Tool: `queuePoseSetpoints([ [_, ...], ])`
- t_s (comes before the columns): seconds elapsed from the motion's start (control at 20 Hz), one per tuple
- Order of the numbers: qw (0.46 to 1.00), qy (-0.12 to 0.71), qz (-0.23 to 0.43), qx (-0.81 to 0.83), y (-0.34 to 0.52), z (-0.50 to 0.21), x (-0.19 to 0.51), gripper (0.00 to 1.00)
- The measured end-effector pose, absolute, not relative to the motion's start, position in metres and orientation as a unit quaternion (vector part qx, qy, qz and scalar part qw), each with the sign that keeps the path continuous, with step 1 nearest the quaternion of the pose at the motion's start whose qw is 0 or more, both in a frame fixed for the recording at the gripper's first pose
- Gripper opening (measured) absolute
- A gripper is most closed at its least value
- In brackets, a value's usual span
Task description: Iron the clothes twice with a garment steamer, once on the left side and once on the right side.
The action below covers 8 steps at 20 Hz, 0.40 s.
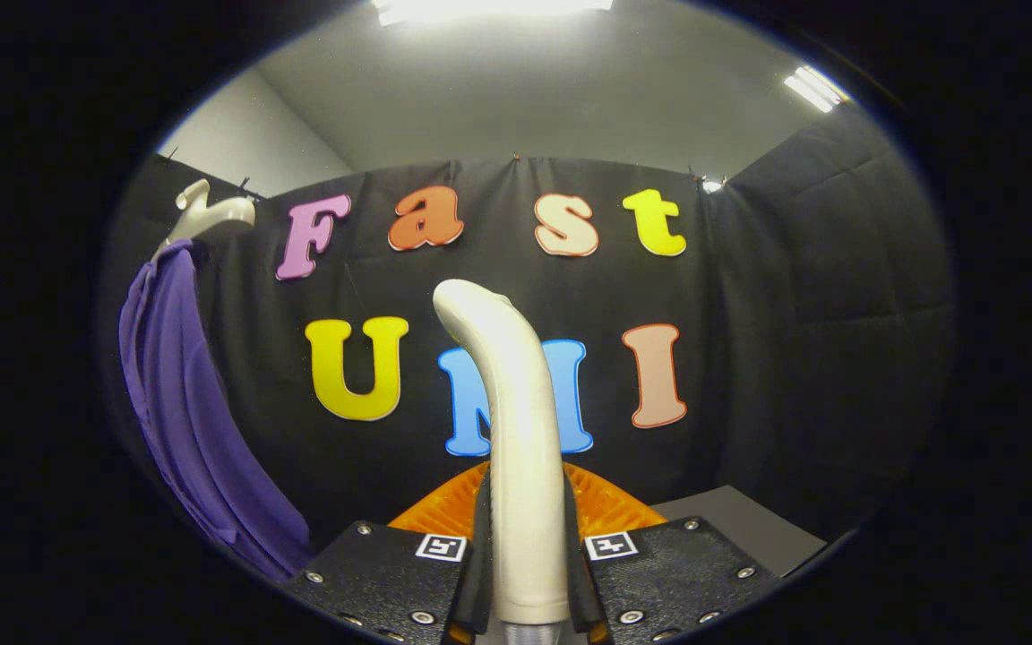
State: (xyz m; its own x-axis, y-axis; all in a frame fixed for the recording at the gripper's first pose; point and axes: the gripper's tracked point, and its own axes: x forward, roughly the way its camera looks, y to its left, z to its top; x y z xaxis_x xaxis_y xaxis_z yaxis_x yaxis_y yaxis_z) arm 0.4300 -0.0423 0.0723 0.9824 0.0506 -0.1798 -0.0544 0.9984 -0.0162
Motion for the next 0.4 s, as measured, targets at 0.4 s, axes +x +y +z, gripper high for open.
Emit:
queuePoseSetpoints([
  [0.4,0.959,0.274,0.025,-0.070,-0.024,-0.046,0.475,0.35],
])
